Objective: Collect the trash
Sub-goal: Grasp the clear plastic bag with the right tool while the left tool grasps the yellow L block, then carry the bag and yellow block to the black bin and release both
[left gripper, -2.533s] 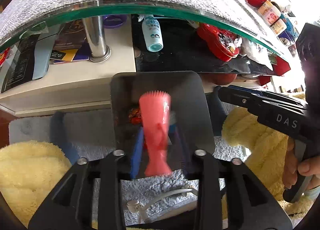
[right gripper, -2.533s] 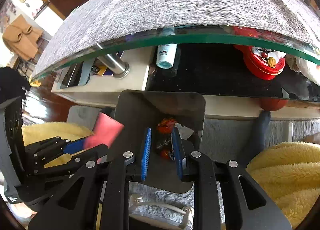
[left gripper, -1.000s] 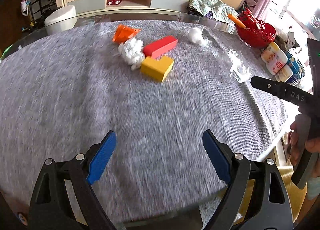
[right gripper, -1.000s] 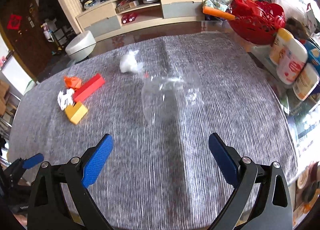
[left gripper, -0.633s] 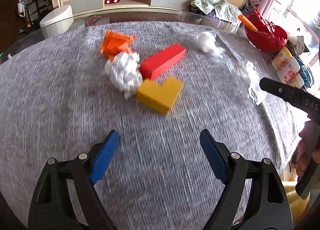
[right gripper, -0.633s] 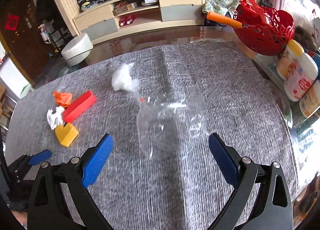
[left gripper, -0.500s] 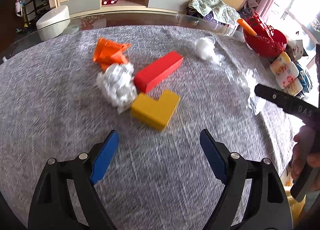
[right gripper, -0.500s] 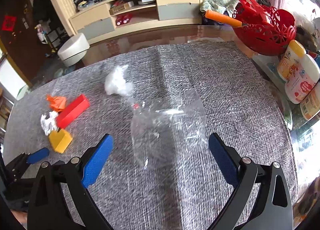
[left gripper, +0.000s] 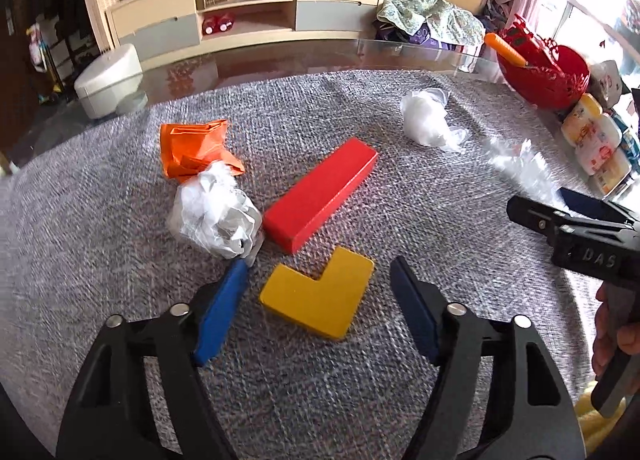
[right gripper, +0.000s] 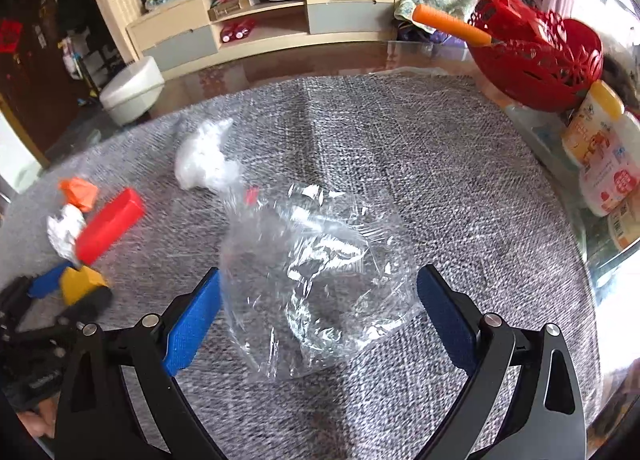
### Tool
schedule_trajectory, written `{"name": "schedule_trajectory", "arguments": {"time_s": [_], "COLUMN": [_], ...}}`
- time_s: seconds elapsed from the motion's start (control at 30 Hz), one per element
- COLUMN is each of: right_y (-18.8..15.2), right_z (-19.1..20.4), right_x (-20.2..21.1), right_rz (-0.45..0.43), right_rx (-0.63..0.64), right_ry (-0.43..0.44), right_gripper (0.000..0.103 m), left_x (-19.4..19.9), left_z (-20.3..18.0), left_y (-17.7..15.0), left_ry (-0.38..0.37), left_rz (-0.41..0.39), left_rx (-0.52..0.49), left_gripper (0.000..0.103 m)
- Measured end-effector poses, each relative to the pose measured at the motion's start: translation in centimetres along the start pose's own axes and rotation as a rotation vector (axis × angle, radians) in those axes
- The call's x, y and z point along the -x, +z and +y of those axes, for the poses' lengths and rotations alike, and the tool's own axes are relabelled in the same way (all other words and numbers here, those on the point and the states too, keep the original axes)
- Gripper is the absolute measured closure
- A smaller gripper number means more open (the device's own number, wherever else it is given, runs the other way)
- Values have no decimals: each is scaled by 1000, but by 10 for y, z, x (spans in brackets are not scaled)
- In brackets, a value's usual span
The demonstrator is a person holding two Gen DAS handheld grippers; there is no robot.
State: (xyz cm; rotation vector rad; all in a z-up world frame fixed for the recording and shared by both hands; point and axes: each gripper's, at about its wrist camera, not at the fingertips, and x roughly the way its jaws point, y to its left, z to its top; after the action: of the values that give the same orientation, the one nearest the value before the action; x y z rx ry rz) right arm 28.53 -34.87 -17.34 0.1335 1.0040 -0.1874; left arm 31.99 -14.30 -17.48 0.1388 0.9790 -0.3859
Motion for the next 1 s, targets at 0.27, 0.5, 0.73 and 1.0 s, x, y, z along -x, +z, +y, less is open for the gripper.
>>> {"name": "schedule_trajectory", "arguments": {"time_s": [0.27, 0.5, 0.73, 1.0], "right_y": [-1, -2, -7, -26], "right_z": [-23, -20, -4, 20], "right_x": [6, 16, 38, 73], "right_rz": [-12, -42, -75, -84], "right_rx": [-95, -67, -8, 43], "right_ry": [84, 101, 127, 208], "right_gripper": [74, 87, 88, 88], "left_x": [2, 9, 21, 46], "left_z": [8, 13, 12, 6], "left_y": [1, -7, -24, -55], "left_ry": [67, 19, -17, -46], "left_rz": [-26, -27, -15, 14], "left_rx": [7, 21, 35, 44], "left_gripper": [66, 66, 66, 66]}}
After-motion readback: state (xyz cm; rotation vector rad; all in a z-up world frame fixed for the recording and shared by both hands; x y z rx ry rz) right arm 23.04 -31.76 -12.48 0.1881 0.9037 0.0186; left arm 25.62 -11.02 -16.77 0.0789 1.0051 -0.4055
